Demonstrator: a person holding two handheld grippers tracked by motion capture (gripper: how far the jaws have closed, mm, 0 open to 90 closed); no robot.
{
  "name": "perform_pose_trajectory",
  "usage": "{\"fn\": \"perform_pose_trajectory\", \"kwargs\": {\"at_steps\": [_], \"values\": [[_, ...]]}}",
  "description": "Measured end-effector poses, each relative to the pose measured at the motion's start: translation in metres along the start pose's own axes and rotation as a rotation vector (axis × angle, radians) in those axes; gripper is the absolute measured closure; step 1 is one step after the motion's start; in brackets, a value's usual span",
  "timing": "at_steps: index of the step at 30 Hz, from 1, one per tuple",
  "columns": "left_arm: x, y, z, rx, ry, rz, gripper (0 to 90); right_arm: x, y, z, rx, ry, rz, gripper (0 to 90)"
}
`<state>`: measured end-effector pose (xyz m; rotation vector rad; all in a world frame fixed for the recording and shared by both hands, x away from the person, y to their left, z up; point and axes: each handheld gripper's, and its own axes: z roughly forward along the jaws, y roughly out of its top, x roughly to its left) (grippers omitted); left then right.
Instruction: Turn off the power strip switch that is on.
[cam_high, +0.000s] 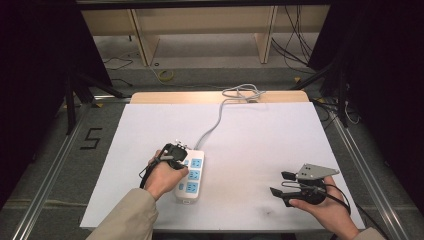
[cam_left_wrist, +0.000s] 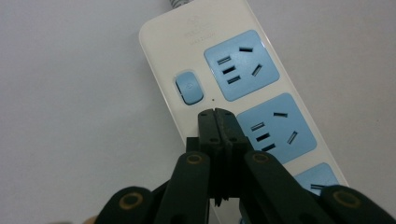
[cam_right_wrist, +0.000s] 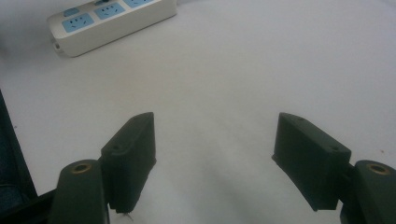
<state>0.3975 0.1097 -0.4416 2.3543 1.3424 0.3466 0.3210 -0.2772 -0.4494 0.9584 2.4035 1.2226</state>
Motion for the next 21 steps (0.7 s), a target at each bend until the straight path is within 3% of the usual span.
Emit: {"fn": "perform_pose_trajectory", "kwargs": {"at_steps": [21], "values": [[-0.0020,0.0023,0.0008,0.021,0.016,0.004,90.0,0.0008,-0.0001,-0.0001,0.003,0.001,0.002,29.8]]}}
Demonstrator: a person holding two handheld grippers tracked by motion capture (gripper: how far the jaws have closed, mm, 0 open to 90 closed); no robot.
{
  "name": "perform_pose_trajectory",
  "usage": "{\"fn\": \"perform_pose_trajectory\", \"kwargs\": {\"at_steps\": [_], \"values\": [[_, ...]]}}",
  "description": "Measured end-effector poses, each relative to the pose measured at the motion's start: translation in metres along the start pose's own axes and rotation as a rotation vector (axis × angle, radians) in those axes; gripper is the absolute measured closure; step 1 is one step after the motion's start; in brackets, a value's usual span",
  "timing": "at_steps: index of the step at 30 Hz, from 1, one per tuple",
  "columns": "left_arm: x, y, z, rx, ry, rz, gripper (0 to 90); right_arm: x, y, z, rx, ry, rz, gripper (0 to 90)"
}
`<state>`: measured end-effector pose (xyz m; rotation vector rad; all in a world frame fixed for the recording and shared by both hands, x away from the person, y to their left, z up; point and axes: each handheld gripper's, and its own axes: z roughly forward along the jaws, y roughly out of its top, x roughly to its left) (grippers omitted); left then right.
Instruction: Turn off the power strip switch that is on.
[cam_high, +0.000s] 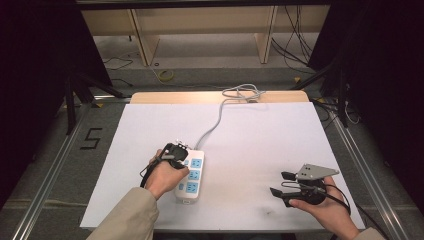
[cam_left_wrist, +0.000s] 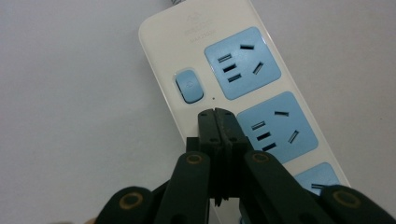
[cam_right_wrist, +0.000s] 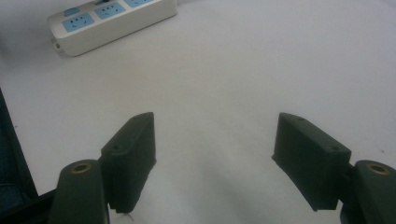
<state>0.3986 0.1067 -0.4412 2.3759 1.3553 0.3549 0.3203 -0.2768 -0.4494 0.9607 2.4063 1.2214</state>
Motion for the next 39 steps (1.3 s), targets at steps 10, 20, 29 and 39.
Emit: {"fn": "perform_pose_trajectory", "kwargs": {"at_steps": [10,20,29,39], "values": [[-0.0026,-0.0004,0.0000,-0.002,0.015,0.011,90.0,0.0000,-0.0001,0.0000,-0.002,0.000,0.000,29.8],[-0.0034,-0.0017,-0.0015,-0.008,0.024,0.017,90.0,-0.0008,0.0002,0.0003,-0.002,0.000,-0.002,30.0],[-0.0051,-0.0012,-0.0024,0.003,-0.024,-0.007,90.0,0.0002,0.0000,-0.0002,-0.003,0.002,-0.003,30.0],[-0.0088,-0.0011,-0.0039,0.031,-0.012,0.022,90.0,-0.0006,0.0005,0.0018,0.002,0.004,-0.006,30.0]]}}
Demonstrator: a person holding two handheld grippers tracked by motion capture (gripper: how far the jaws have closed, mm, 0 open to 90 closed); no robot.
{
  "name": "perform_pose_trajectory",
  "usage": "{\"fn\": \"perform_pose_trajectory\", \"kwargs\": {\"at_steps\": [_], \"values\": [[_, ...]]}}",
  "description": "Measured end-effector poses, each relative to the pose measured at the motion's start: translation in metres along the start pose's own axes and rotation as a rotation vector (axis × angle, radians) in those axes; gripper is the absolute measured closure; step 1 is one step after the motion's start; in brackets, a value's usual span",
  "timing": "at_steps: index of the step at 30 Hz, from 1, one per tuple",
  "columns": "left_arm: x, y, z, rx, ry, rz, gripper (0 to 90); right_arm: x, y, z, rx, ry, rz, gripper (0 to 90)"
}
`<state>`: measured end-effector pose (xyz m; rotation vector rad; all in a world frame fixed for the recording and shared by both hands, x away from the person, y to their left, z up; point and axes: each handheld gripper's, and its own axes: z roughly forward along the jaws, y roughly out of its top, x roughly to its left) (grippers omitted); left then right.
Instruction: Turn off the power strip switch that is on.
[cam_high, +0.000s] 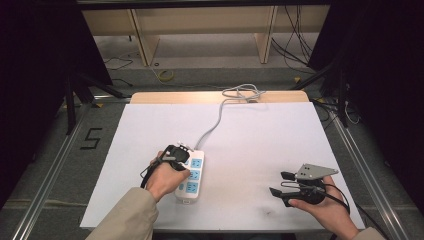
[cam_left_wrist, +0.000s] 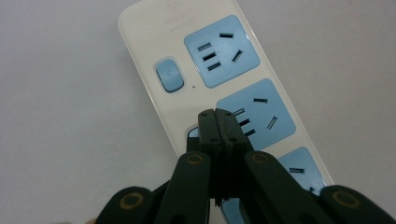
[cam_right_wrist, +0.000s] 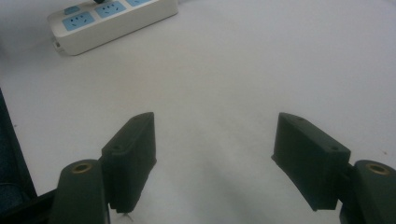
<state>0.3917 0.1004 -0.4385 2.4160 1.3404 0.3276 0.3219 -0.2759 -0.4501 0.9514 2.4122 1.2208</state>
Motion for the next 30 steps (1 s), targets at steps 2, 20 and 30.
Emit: {"fn": "perform_pose_trajectory", "kwargs": {"at_steps": [2,20,30], "values": [[0.0027,0.0000,0.0001,-0.001,-0.020,-0.019,90.0,0.0005,0.0007,0.0004,0.000,-0.001,0.002,30.0],[0.0081,0.0000,0.0015,0.001,0.000,-0.026,90.0,0.0015,-0.0001,-0.0003,0.003,0.003,-0.002,30.0],[0.0071,-0.0006,0.0013,-0.005,0.003,-0.028,90.0,0.0013,-0.0002,-0.0001,0.004,0.004,-0.005,30.0]]}}
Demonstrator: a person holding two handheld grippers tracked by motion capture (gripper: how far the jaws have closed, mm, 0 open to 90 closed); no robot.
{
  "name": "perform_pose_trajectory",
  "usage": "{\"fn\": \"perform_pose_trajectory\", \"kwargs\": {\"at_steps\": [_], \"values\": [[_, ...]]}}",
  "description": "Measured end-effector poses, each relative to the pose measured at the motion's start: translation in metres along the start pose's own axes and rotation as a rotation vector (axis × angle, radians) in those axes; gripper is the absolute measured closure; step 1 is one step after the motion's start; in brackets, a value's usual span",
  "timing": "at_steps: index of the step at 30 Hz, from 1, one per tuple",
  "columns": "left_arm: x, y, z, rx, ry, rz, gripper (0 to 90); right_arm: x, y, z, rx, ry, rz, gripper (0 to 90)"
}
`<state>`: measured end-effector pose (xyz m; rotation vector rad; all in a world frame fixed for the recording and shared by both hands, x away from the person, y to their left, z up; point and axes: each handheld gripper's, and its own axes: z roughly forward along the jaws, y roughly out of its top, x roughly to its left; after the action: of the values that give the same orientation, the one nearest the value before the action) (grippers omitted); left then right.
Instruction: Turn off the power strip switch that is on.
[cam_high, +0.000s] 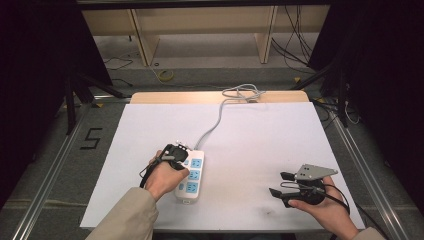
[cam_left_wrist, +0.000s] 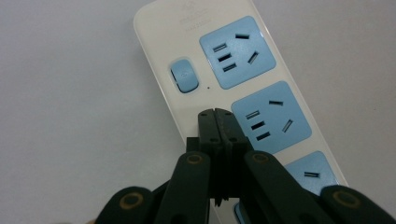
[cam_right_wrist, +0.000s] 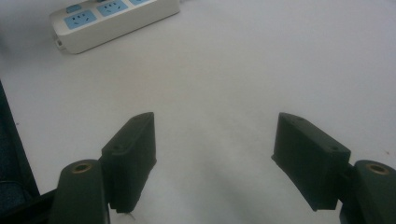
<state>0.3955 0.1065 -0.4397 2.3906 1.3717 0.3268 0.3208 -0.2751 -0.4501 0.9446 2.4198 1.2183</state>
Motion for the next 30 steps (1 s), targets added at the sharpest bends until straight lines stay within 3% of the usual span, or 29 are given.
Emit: {"fn": "perform_pose_trajectory", "kwargs": {"at_steps": [9,12,30], "values": [[-0.0005,-0.0003,-0.0007,0.003,-0.002,0.016,90.0,-0.0002,0.0000,-0.0003,0.000,0.000,-0.001,30.0],[0.0002,-0.0004,-0.0009,0.006,-0.011,0.001,90.0,-0.0004,0.0002,0.0000,-0.001,0.000,-0.002,30.0],[0.0013,-0.0003,-0.0015,0.014,-0.019,0.001,90.0,-0.0002,0.0003,-0.0003,-0.002,0.001,-0.001,30.0]]}}
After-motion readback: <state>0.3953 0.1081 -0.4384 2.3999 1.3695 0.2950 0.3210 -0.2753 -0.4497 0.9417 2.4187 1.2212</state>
